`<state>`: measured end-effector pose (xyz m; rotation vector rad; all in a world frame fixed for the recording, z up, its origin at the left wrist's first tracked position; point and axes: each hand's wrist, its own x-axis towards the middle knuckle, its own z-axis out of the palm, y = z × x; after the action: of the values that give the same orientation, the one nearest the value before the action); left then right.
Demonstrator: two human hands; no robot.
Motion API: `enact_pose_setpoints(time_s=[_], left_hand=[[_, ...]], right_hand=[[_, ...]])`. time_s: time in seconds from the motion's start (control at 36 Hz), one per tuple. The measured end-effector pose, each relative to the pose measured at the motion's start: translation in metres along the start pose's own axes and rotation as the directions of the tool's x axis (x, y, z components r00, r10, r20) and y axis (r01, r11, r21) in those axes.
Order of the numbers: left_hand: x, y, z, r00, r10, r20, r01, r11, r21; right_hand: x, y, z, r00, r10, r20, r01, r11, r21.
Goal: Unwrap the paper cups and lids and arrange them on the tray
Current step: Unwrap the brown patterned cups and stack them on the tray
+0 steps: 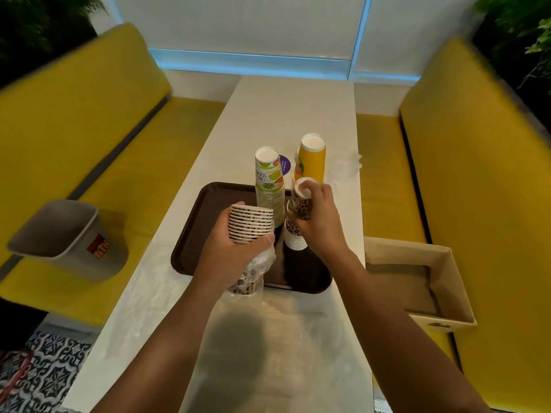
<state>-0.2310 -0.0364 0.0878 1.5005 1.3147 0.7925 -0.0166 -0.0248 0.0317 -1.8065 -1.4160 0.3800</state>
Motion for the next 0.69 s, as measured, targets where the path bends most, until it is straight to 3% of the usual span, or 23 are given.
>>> enact_pose_setpoints(time_s=[0.11,0.17,0.22,0.33,0.42,0.47,0.53,0.69], left_hand=[[0.001,-0.001,0.0,1.0,-0.007,0.009,0.007,0.999,0.039],[0.001,-0.001,0.0,1.0,-0.014,0.012,0.013,0.998,0.057],[0.001,-0.001,0.0,1.0,-0.022,0.019,0.021,0.997,0.076],[0.001,-0.001,0.002,0.999,-0.022,0.028,0.019,0.996,0.09],[0.0,0.0,0.005,0.998,-0.01,0.054,0.007,0.998,0.067],[0.0,0.001,0.007,0.997,-0.011,0.076,0.007,0.999,0.051],[-0.001,0.003,0.007,0.996,-0.012,0.09,0.007,0.998,0.055],[-0.008,0.01,0.006,0.992,0.014,0.127,-0.021,0.998,0.053]], right_hand=[[-0.009,0.019,0.015,0.988,0.022,0.151,-0.006,0.994,-0.107],[-0.012,0.021,0.015,0.991,0.03,0.133,-0.017,0.995,-0.1],[-0.013,0.015,0.013,1.0,-0.009,0.022,0.011,0.995,-0.097],[-0.018,-0.018,-0.008,0.985,-0.056,-0.162,0.083,0.983,0.165],[-0.02,-0.043,-0.029,0.973,-0.23,-0.01,0.217,0.904,0.369],[-0.022,-0.054,-0.038,0.939,-0.31,0.148,0.224,0.879,0.42],[-0.023,-0.058,-0.043,0.916,-0.337,0.217,0.219,0.875,0.431],[-0.027,-0.058,-0.038,0.95,-0.3,0.087,0.208,0.817,0.538]])
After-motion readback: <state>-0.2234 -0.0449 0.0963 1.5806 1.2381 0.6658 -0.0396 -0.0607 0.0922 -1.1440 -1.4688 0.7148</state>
